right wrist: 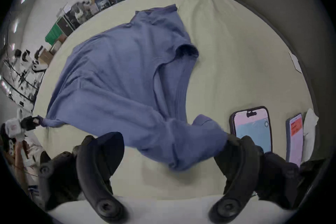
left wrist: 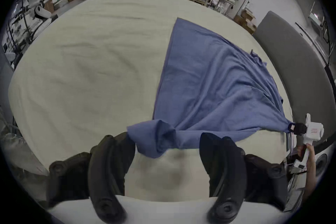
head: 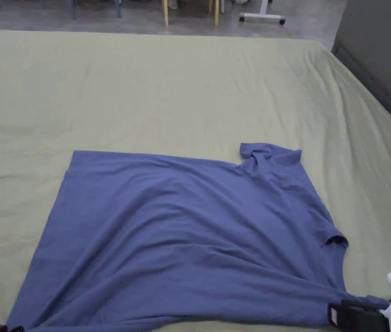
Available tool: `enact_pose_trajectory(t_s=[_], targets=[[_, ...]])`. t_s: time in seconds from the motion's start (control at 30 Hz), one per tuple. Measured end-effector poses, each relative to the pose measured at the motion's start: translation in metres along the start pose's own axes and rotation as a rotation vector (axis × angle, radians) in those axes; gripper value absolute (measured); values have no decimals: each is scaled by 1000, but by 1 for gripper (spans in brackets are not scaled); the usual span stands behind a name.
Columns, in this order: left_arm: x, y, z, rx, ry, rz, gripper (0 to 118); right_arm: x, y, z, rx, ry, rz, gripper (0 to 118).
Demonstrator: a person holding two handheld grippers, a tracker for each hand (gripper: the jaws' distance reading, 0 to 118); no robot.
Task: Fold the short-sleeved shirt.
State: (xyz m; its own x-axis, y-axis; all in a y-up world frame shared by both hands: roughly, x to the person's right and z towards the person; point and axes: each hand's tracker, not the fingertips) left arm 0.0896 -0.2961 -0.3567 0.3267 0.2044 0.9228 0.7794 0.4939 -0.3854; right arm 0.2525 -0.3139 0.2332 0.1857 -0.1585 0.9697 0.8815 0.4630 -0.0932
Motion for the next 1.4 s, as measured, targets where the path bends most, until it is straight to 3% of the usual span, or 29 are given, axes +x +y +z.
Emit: enact_pose_trajectory(t_s=[0.1,0.13,0.17,0.2,0.23,0.27,0.33,0.37,0.4,0.53,0.73,0.77,0.8,0.83,0.87,0.9,0.93,1.07,1.17,1.2,1.23,1.27,1.3,1.37,1.4], targets=[[11,7,40,69,69,-52,82,-12,0,33,6,9,4,107],[14,9,59,111,72,-68,82,-20,1,49,41,-18,37,106],[21,11,80,162,61,-82,80,-31,1,68,107,-32,87,99],[26,13,98,211,28,-98,64,-40,1,84,167,-39,124,80],[31,12,115,274,-8,-118,18,-52,-2,101,224,-25,150,42],[39,13,129,360,-15,-159,0,-60,-2,111,270,6,164,2],[48,23,132,466,150,-153,0,-68,2,110,299,50,97,2],[47,35,125,396,63,-147,0,-68,1,111,342,72,67,2],[47,45,112,332,6,-123,0,-69,6,108,311,112,74,2],[60,69,93,369,4,-142,0,-79,17,97,303,20,142,2],[70,103,60,338,18,-194,0,-79,25,87,294,14,144,2],[64,98,54,286,-2,-146,25,-78,24,82,293,-6,145,3],[61,89,50,251,-18,-93,75,-76,22,80,284,-26,141,24],[55,76,44,198,-27,-49,106,-74,21,76,237,-40,132,76],[51,61,38,157,-15,-41,112,-71,20,67,169,-57,114,118],[48,45,35,152,15,-37,112,-68,17,56,136,-39,122,118],[46,34,31,122,65,-32,112,-66,11,58,211,-39,130,118],[30,13,1,23,185,-39,112,-55,11,35,143,-41,50,118],[20,13,-22,5,164,6,112,-55,8,34,136,-50,43,118],[16,12,-28,13,139,28,106,-55,7,35,131,-46,43,118],[14,13,-34,5,100,58,76,-56,6,35,127,-39,42,118],[11,11,-38,-15,27,87,0,-56,5,36,127,-35,40,118],[11,12,-41,-2,-16,85,0,-56,5,37,124,-29,45,116],[17,10,-41,51,73,67,0,-57,4,39,123,-32,49,115],[20,16,-42,-11,44,11,0,-57,5,40,123,-36,52,114]])
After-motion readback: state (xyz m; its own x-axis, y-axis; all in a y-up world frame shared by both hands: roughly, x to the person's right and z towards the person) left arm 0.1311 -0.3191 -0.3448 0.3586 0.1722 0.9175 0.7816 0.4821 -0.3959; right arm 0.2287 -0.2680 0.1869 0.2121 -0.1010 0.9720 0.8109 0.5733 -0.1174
